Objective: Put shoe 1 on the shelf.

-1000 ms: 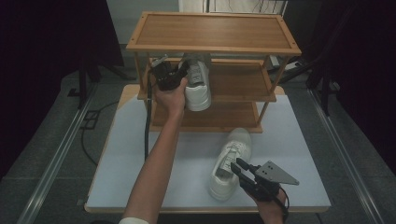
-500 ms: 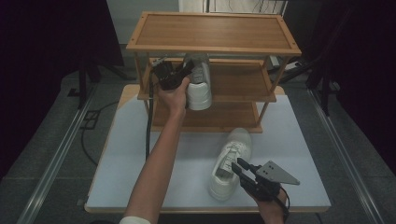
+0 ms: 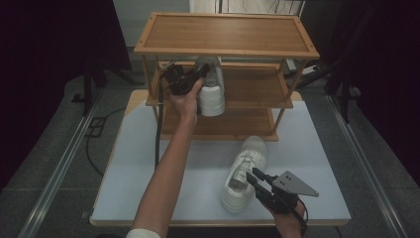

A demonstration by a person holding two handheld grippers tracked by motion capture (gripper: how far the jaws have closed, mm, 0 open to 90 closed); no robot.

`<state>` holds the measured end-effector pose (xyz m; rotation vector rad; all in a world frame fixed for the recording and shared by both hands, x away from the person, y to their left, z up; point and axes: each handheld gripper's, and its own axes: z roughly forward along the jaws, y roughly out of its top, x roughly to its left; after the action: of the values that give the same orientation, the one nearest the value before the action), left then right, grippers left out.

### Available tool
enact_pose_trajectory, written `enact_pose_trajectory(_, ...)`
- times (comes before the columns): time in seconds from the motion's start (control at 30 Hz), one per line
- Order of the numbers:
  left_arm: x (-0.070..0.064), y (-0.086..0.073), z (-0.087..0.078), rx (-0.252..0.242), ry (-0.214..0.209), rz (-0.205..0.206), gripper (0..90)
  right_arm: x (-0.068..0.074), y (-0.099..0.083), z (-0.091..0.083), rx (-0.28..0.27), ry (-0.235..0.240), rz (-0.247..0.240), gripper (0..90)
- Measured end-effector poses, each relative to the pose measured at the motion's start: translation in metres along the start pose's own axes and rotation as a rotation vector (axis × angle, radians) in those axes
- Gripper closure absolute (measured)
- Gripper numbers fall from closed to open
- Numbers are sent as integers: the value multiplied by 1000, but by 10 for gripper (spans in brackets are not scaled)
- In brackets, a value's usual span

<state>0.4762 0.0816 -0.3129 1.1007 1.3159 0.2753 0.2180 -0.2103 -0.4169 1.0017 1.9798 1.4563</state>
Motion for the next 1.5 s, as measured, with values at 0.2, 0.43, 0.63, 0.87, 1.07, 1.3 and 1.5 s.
enact_pose_trajectory(0.2,-3,1,-2,15,45,61,218,1,0,1,4,1,-4,694)
enact_pose_trajectory(0.43,-10,-1,-4,-16,72,120,219,1,0,1,4,-1,-6,694)
enact_pose_trajectory(0.63,-11,-1,-8,-36,100,154,223,1,0,1,5,-3,-7,694)
enact_pose_trajectory(0.87,-12,-1,-8,-40,100,161,227,0,0,0,5,-3,-4,694)
enact_pose_trajectory(1.07,-15,1,-5,-5,104,187,194,0,0,0,4,-5,-2,694)
enact_pose_trajectory(1.3,-16,0,-7,-30,119,186,191,0,0,1,6,-1,-6,694)
enact_pose_trajectory(1.5,-22,-2,-7,-51,131,219,225,-1,0,0,7,-2,-3,694)
